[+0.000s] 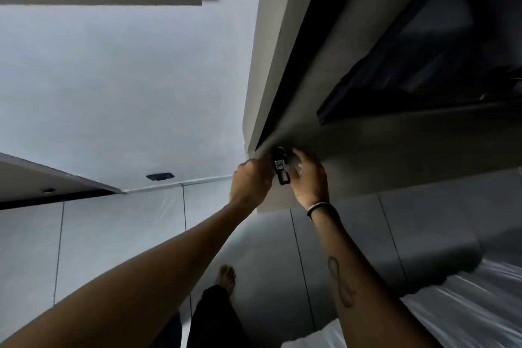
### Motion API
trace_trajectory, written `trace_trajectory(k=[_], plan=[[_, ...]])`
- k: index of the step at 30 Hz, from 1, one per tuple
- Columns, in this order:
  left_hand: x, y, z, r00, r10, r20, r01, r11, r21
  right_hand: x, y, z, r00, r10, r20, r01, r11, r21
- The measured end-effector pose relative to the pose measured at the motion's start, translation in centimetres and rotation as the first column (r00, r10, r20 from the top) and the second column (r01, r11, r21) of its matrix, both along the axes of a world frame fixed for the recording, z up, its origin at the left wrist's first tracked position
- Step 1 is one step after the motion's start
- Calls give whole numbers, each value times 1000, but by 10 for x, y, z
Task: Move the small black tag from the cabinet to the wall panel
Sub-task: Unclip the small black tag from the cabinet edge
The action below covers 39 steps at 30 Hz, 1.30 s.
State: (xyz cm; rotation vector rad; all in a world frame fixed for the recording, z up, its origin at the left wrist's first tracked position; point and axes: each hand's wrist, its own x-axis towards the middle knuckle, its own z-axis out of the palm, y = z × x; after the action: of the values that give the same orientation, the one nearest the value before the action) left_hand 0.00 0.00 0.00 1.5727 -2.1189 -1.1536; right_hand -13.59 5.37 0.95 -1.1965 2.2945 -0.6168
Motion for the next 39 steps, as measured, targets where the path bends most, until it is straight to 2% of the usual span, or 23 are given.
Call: trace_trajectory(k=[3, 10, 13, 16, 19, 22, 27, 31, 39], plan=[[-14, -11, -14, 996, 91, 25, -91, 995, 29, -10, -22, -10, 998, 11, 68, -13, 999, 31], [-32, -22, -31, 979, 200, 37, -202, 978, 59, -19, -52, -25, 993, 114, 11, -115, 991, 74], [-32, -22, -31, 975, 223, 13, -224, 973, 60, -18, -54, -28, 996, 68, 58, -72, 995, 68], [-30, -22, -29, 969, 245, -3, -243, 963, 120, -20, -56, -32, 985, -13, 171, -4, 995, 102], [-23, -21, -28, 959, 279, -41, -266, 944, 193, -19, -51, -30, 918, -136, 371, 94, 987, 130], [-9, -16, -22, 947, 292, -131, -255, 935, 246, -11, -39, -20, 849, -193, 492, 155, 981, 118], [39, -10, -9, 882, 371, -290, -203, 855, 478, 28, -23, 6, 710, -254, 657, 257, 962, 94], [100, -16, 20, 821, 416, -390, -128, 800, 586, 75, -27, 31, 689, -178, 702, 217, 976, 34], [236, -37, 90, 715, 542, -441, -249, 788, 563, 195, -70, 104, 726, 100, 681, -23, 992, -121]])
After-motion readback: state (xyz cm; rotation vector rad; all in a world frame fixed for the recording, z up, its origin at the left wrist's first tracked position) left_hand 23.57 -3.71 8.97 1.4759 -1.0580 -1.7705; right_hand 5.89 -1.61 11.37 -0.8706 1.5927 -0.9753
